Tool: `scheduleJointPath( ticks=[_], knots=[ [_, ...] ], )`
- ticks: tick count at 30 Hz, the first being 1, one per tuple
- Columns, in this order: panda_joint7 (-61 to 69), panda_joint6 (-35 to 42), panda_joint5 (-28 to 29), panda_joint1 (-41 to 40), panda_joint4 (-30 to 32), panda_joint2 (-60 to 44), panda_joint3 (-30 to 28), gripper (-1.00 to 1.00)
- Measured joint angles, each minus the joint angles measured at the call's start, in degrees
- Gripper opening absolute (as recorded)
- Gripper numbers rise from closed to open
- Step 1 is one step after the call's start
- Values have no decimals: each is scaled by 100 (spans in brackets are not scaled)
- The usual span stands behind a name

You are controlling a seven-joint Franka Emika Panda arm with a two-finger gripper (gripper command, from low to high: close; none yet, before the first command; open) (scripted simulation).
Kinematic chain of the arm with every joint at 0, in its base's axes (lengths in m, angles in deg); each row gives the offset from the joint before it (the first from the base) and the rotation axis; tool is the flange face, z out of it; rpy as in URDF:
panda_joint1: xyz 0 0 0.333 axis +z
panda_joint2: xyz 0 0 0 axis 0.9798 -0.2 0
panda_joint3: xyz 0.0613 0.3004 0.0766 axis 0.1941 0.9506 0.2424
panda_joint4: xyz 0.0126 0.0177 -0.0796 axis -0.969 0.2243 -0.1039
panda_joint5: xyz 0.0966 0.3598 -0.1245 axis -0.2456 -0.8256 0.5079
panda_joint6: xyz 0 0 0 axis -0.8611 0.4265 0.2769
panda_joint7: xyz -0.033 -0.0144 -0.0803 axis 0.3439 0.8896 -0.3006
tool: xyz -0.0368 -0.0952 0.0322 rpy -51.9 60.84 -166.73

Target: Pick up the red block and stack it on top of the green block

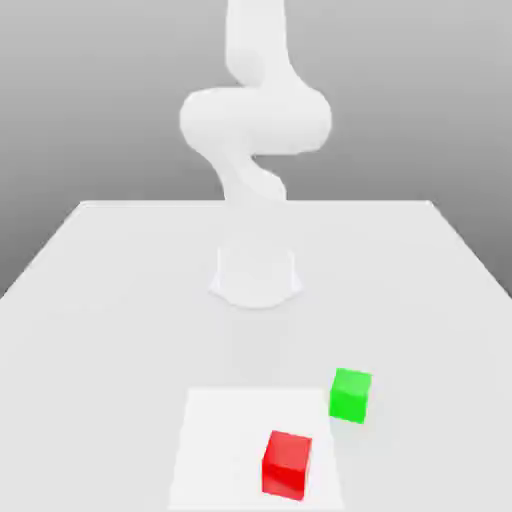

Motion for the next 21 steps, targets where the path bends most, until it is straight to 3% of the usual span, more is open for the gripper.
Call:
scheduleJointPath(
  ticks=[13, 21],
  knots=[
    [-1351, -1092, 598, -501, 629, -2754, 651, 0],
    [-1896, -1781, 574, -482, 1020, -4379, 743, 0]
  ],
)
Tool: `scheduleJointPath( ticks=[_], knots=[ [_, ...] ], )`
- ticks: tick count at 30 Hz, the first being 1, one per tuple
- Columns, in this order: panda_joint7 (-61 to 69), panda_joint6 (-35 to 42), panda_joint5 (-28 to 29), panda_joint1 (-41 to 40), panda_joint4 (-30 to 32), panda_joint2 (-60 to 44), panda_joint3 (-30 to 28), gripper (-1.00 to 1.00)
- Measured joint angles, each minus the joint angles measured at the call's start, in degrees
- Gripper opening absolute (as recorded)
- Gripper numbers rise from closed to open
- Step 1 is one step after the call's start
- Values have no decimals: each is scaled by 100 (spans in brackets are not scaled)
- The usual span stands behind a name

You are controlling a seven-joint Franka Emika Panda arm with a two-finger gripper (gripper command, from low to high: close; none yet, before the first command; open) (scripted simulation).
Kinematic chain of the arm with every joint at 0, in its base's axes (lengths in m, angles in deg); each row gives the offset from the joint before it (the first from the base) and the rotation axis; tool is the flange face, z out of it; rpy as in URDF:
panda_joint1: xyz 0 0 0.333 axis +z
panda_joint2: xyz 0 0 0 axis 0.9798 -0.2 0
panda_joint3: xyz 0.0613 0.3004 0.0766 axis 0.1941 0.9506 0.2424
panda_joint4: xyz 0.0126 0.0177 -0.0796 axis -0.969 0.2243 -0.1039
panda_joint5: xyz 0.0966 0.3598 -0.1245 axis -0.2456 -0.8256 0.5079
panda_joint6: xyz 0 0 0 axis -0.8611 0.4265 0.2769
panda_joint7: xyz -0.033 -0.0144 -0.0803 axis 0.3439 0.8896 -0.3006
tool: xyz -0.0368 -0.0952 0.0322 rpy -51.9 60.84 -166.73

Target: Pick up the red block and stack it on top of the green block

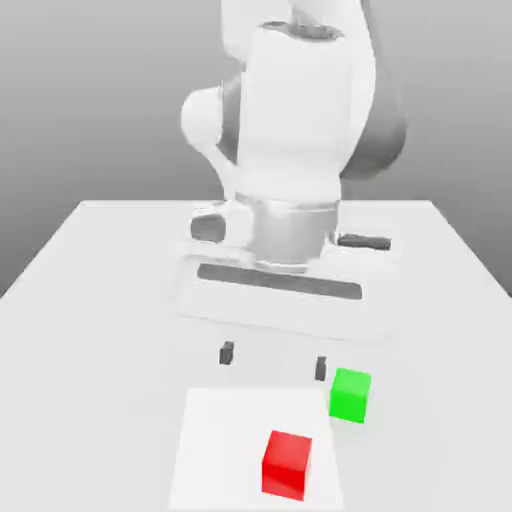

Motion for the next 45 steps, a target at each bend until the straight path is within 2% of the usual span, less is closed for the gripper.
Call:
scheduleJointPath(
  ticks=[3, 8, 9, 16, 21, 27, 33, 38, 44, 45],
  knots=[
    [-62, -285, -186, 21, 133, -583, 51, 0],
    [-317, -1086, 80, 241, 29, -1608, -217, 0],
    [-353, -1191, 128, 279, 10, -1736, -265, -100],
    [-357, -1190, 130, 273, 12, -1727, -258, -100],
    [-92, -443, -260, 128, 168, -818, -22, -100],
    [-1345, -167, -1015, 785, 1014, 344, 410, -100],
    [-3007, -129, -1474, 1171, 1984, 1368, 845, -100],
    [-3556, -617, -1127, 1045, 2095, 993, 987, -100],
    [-4140, -1446, -304, 944, 2082, 104, 880, -100],
    [-4216, -1541, -196, 960, 2082, 3, 843, 100]
  ],
)
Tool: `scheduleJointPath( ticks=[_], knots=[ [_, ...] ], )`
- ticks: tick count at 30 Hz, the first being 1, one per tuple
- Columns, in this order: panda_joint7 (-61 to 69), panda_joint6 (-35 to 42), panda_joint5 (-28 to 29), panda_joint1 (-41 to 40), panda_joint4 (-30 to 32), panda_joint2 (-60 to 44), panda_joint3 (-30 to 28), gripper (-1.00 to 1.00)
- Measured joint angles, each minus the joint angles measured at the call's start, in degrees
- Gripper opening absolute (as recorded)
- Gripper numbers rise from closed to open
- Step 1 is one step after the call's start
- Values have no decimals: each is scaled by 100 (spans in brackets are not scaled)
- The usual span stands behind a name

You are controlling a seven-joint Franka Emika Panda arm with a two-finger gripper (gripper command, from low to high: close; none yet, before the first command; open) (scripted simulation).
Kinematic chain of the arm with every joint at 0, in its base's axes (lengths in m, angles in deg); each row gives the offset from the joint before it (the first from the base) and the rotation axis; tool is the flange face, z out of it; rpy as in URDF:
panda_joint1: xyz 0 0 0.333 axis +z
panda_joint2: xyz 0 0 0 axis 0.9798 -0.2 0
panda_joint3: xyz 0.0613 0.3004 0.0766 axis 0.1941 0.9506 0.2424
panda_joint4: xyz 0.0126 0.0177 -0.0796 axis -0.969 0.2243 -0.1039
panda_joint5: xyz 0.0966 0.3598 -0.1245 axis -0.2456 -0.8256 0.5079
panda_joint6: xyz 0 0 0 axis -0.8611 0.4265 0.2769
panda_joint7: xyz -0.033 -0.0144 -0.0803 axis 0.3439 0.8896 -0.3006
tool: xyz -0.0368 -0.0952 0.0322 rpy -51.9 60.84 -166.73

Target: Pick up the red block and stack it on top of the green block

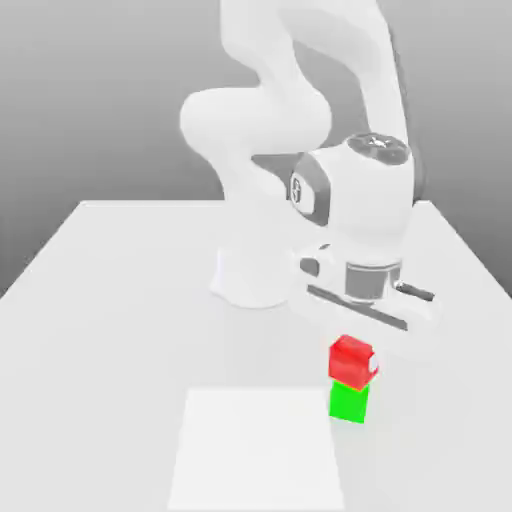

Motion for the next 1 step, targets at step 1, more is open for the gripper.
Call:
scheduleJointPath(
  ticks=[1],
  knots=[
    [0, 0, 0, 1, 0, 0, 0, 100]
  ],
)
